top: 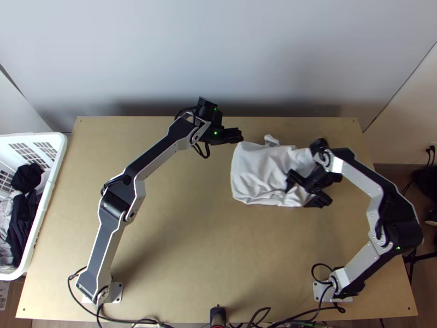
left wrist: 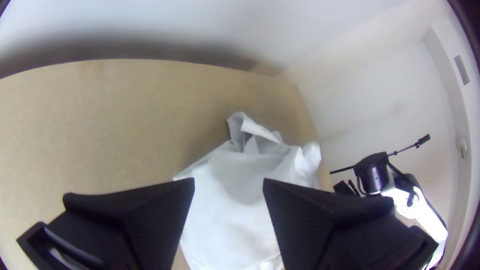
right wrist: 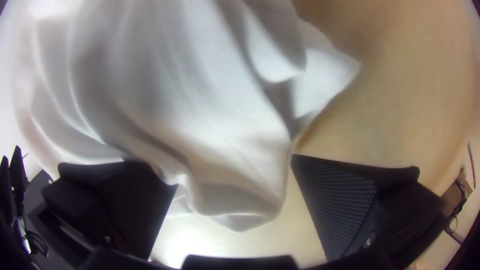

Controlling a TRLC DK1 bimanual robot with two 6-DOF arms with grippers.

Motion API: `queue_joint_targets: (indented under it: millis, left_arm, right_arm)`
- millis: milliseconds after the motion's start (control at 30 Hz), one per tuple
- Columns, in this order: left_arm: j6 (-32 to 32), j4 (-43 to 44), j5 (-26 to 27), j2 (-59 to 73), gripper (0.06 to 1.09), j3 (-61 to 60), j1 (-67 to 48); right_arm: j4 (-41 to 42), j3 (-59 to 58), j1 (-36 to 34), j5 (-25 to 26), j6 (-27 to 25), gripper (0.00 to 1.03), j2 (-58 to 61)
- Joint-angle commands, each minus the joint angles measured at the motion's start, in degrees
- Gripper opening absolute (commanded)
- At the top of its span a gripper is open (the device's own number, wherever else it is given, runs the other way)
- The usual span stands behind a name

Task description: Fold the t-shirt

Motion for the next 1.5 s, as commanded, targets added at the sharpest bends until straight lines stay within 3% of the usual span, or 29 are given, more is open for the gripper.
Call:
queue_joint_targets:
  millis: [0, 267, 400, 633, 767, 867, 1000, 1067, 1233, 1467]
  left_arm:
    - [-0.04, -0.03, -0.02, 0.1, 0.75, -0.09, -0.33]
    - [-0.66, -0.03, 0.42, -0.78, 0.75, 0.0, -0.77]
    - [-2.33, -0.38, 2.44, -1.22, 0.91, 0.0, -1.04]
    - [-3.21, -3.02, 3.06, -2.71, 0.99, 0.0, -0.68]
    - [-7.86, -6.53, 7.72, -4.12, 1.03, 0.0, -0.68]
    - [-6.72, -10.05, 6.92, -5.17, 1.03, -0.44, -2.44]
    - [-2.41, -10.13, 0.24, -8.07, 1.03, -4.04, -4.46]
    - [-1.54, -9.17, -1.6, -9.92, 1.03, -5.54, -4.55]
    - [0.49, -8.38, -5.64, -13.43, 1.03, -6.77, -3.67]
    - [0.93, -7.59, -6.52, -20.11, 1.03, -11.87, -0.68]
  right_arm:
    - [0.28, -0.59, -3.21, 3.21, -2.34, 0.97, -5.07]
    - [1.25, 4.95, 0.66, 4.18, -4.97, 0.97, -13.42]
    - [4.5, 6.61, 1.98, 7.69, -7.52, 0.97, -15.18]
    - [6.87, 9.95, 2.94, 8.49, -7.87, 0.97, -15.27]
    - [12.06, 10.13, 2.68, 8.4, -5.68, 0.97, -13.16]
    - [14.87, 9.95, 1.45, 8.05, -2.42, 0.97, -11.13]
    - [16.81, 8.55, 2.77, 6.82, -1.37, 0.97, -9.55]
    - [20.06, 7.49, 5.49, 7.43, -3.13, 0.97, -9.46]
    - [21.03, 8.81, 15.51, 19.82, -14.73, 0.97, -9.2]
    - [19.97, 5.3, 21.84, 24.75, -17.89, 0.97, -7.53]
